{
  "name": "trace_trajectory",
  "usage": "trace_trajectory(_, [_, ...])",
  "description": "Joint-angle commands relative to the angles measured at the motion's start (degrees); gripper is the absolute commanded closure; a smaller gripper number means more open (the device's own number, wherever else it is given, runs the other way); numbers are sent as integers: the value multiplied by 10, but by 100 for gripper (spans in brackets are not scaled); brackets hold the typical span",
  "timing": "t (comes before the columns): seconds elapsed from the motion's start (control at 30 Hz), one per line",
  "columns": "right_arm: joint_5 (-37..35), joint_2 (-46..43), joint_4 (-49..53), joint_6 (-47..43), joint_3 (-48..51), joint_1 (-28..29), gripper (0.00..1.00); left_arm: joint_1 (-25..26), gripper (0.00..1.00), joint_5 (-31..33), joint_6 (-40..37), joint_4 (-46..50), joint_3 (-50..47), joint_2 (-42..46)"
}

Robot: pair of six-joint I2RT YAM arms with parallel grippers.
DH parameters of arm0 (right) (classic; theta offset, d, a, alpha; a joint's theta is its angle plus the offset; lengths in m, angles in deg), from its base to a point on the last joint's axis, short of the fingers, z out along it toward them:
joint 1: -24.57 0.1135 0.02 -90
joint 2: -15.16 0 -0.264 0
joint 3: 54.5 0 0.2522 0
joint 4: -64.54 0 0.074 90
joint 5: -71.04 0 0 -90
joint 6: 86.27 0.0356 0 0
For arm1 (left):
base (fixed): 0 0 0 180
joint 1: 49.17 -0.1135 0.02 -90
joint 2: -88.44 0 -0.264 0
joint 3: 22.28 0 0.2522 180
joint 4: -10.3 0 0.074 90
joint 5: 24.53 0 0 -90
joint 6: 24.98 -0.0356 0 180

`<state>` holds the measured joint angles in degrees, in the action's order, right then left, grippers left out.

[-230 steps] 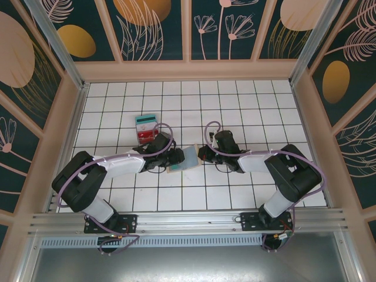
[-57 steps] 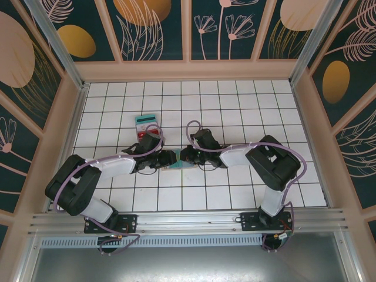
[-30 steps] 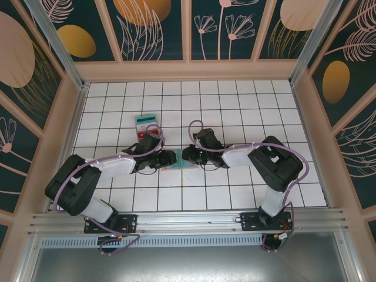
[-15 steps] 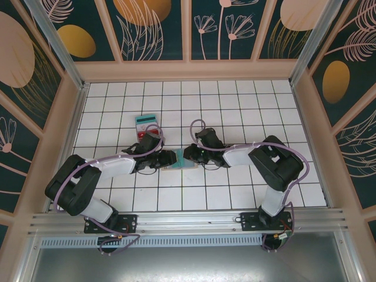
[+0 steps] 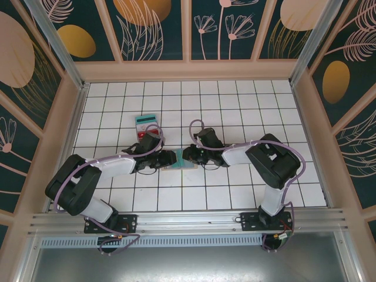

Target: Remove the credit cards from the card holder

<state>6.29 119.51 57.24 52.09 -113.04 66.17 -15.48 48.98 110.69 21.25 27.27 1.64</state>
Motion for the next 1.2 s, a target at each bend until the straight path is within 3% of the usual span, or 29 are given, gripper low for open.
trace_trajectory(0.0, [15,15,-10,-8,-12,3,84,-1,54,6,-5,21,1,-13])
trace_trajectory(0.2, [17,17,-10,-10,-13,4,88,0,54,6,-2,20,-1,-11])
trace_trajectory(0.33, [13,11,-10,-8,-5,5,100,-1,54,6,0,19,-5,-8])
trace_trajectory(0.97, [-4,-35,-18,-4,40,-3,100,-1,54,8,-2,21,-9,-6])
trace_trajectory(1.03, [2,-30,-25,-2,36,-2,86,0,54,8,-2,20,-10,-4])
trace_trajectory(1.17, [9,-21,-40,4,29,0,80,0,54,9,-1,20,-14,0])
